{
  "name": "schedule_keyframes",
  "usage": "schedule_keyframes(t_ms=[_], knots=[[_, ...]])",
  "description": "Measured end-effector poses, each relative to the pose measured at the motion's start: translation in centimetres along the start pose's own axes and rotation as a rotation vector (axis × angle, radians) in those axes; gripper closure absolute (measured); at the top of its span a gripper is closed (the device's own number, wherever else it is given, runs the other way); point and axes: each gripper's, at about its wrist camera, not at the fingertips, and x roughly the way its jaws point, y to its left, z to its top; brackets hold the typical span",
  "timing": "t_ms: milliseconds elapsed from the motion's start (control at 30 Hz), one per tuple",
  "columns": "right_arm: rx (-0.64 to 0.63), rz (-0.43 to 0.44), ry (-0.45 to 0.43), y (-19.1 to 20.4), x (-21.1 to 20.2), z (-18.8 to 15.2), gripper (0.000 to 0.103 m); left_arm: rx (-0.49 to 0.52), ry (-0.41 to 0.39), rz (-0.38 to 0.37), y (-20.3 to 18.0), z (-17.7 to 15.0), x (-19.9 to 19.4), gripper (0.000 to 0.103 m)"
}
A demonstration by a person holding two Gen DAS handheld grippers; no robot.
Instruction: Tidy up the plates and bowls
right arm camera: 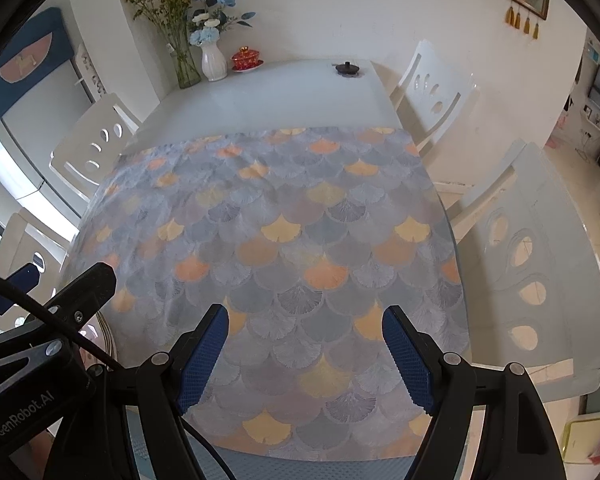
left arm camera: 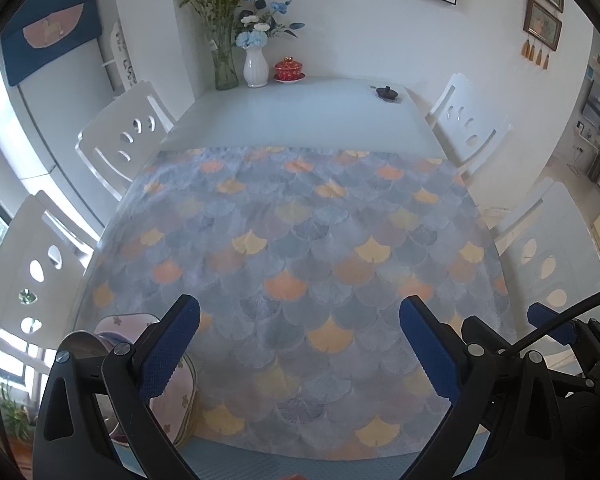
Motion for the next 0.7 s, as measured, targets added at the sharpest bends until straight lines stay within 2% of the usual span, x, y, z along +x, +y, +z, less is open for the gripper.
schedule_keyframes(t_ms=[200, 467, 700], knots=[[0.002, -0.025, -0.012, -0.4, 1.0, -0.1, 0.026, 0.005, 0.003, 0.011, -0.2, 0.0, 1.6, 0.003], [-0.021, -0.064, -0.112, -1.2, 3.7, 0.2, 0.026, 0.036, -0.032, 0.038, -1.6, 0.1, 4.8, 0.003], [-0.011, -0.056, -0.08, -2.1, 6.8, 0.2, 0.026, -0.005, 0.024, 0.023, -1.4, -0.3, 7.8, 0.003]])
